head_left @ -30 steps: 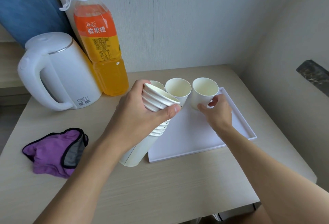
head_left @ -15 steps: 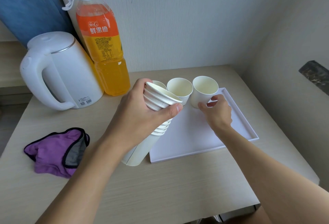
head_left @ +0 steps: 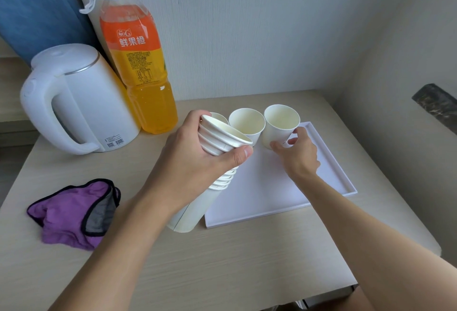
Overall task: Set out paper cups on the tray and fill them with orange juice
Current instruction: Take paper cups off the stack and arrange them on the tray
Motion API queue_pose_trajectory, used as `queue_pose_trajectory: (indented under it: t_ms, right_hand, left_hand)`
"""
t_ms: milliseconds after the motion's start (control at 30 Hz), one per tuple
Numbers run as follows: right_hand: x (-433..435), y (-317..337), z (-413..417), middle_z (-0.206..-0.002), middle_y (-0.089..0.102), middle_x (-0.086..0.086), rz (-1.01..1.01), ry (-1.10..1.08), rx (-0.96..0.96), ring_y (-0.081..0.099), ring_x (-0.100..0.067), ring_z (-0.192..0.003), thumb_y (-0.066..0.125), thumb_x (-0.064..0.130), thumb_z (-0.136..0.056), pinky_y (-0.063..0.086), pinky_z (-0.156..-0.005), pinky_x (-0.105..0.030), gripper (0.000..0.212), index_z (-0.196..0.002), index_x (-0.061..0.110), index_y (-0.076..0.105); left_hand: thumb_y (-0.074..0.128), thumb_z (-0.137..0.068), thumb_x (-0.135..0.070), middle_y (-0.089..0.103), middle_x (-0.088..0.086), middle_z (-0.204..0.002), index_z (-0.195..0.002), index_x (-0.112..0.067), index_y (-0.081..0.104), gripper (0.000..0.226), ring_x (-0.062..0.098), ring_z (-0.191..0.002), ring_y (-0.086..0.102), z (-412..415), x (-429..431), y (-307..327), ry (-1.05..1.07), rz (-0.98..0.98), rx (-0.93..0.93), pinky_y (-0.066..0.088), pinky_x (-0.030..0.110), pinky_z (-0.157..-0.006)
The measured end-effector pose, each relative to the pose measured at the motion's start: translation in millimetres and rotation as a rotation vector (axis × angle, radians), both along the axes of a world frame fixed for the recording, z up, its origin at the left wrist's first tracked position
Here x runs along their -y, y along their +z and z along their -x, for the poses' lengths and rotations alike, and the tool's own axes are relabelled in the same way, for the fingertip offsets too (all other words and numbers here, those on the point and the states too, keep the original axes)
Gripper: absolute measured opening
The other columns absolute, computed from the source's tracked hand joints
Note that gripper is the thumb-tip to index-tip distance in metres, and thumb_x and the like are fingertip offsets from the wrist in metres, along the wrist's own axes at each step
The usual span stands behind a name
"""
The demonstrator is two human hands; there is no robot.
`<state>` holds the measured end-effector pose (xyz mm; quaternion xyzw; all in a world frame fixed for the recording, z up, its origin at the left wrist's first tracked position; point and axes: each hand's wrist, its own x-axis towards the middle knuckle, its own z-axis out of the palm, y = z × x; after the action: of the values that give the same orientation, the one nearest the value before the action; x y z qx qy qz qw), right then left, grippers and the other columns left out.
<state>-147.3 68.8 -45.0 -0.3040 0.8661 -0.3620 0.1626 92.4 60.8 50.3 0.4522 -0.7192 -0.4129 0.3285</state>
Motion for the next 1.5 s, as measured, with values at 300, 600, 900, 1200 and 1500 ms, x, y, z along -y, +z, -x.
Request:
queue_pose_trajectory:
  t_ms: [300, 600, 900, 1200, 1500]
  right_hand:
    - [2.4, -5.7, 3.9, -0.112, 0.06, 0.004, -0.103, 0.033, -0.045, 0.056, -0.023, -0.107, 0.069, 0.047, -0.083, 0.034, -0.088, -0.041, 0.051, -0.124, 0.024, 0.049]
    - [-21.8, 31.6, -8.6, -0.118, 0.057, -0.007, 0.07, -0.022, 0.265, 0.057, -0.024, -0.1, 0.066, 0.018, -0.085, 0.048, -0.07, -0.033, 0.057, -0.138, 0.008, 0.044]
    - [-65.4, 99.3, -70.2, -0.104, 0.075, 0.0, 0.354, 0.668, 0.506, 0.066, -0.017, -0.106, 0.066, 0.045, -0.083, 0.051, -0.098, -0.04, 0.041, -0.098, 0.008, 0.074]
    - [-59.0, 96.5, -57.0, -0.097, 0.071, 0.002, 0.582, 0.504, 0.614, 0.063, -0.013, -0.091, 0.078, 0.041, -0.08, 0.051, -0.085, -0.033, 0.029, -0.09, 0.016, 0.067]
    - [-59.0, 97.3, -31.4, -0.117, 0.06, -0.009, 0.773, 0.224, 0.563, 0.061, -0.02, -0.108, 0.083, 0.041, -0.065, 0.053, -0.093, -0.035, 0.071, -0.125, 0.026, 0.048]
  left_hand:
    - [0.076, -0.05, -0.075, 0.068, -0.019, -0.107, -0.118, -0.039, 0.055, 0.08, 0.002, -0.099, 0.065, 3.0, -1.0, -1.4, -0.005, -0.004, 0.004, 0.055, 0.028, -0.084]
    - [0.075, -0.047, -0.078, 0.069, -0.02, -0.11, -0.12, -0.034, 0.056, 0.087, -0.001, -0.102, 0.066, 6.6, -1.5, -3.3, 0.013, -0.027, 0.032, 0.057, 0.032, -0.088]
    - [0.072, -0.049, -0.073, 0.07, -0.017, -0.1, -0.116, -0.035, 0.054, 0.078, 0.001, -0.09, 0.067, 14.3, -10.1, -0.2, 0.007, 0.023, 0.092, 0.059, 0.036, -0.079]
    - [0.079, -0.053, -0.07, 0.073, -0.016, -0.098, -0.113, -0.034, 0.059, 0.073, 0.006, -0.09, 0.071, 20.7, -11.4, -2.2, -0.03, -0.025, 0.049, 0.06, 0.045, -0.082]
    - [0.088, -0.06, -0.066, 0.061, -0.024, -0.102, -0.12, -0.04, 0.049, 0.076, -0.019, -0.096, 0.054, 25.5, -9.8, -7.2, -0.029, 0.006, 0.096, 0.044, 0.005, -0.074]
